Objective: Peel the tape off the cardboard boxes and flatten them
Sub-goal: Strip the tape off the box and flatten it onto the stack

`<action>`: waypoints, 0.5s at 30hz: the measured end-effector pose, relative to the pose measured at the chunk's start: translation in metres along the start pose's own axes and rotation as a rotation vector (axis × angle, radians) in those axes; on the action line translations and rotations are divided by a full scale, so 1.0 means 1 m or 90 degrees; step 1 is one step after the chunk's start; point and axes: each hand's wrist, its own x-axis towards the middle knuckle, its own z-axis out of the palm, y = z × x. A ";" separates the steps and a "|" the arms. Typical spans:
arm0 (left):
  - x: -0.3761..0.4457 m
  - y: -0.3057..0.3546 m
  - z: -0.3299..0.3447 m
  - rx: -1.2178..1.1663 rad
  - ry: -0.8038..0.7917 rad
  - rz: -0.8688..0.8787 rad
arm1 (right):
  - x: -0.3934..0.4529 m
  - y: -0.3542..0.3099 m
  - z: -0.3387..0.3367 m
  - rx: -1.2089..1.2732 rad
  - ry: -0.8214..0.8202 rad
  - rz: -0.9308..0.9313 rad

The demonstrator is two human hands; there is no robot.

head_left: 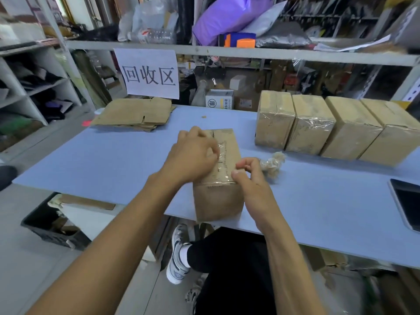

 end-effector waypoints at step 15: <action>-0.016 -0.008 0.021 -0.212 0.053 0.017 | -0.033 0.037 0.006 -0.042 0.035 -0.080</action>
